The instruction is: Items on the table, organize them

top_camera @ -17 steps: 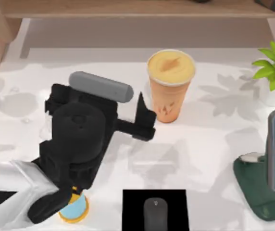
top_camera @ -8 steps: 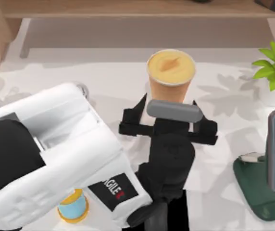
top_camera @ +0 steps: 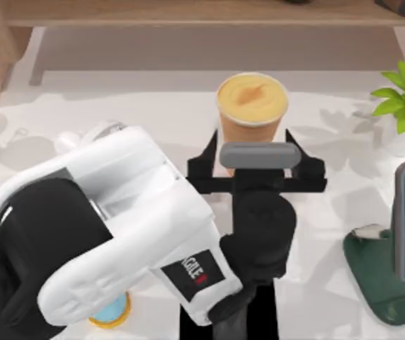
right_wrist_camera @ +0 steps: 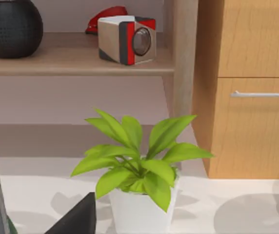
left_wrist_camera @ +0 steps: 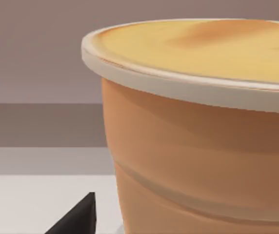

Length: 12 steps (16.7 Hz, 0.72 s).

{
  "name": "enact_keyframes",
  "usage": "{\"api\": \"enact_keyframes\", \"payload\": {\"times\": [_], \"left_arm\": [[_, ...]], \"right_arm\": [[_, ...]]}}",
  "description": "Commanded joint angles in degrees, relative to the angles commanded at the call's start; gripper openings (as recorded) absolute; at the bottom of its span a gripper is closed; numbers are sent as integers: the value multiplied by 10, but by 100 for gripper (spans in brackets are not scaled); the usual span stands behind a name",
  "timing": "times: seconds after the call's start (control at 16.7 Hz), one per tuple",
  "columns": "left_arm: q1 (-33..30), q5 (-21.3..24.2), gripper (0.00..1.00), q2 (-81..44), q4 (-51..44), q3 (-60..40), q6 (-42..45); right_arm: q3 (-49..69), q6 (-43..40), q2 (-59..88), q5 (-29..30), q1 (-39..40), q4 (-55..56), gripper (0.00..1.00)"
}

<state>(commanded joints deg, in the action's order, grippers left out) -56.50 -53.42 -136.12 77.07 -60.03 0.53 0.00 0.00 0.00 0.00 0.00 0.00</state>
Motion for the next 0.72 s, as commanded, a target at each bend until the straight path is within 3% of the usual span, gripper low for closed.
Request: {"api": "enact_keyframes", "payload": {"times": [0.72], "left_arm": [[33, 33, 100, -19, -33, -51, -1]], "right_arm": [[0, 0, 0, 0, 0, 0, 100]]}}
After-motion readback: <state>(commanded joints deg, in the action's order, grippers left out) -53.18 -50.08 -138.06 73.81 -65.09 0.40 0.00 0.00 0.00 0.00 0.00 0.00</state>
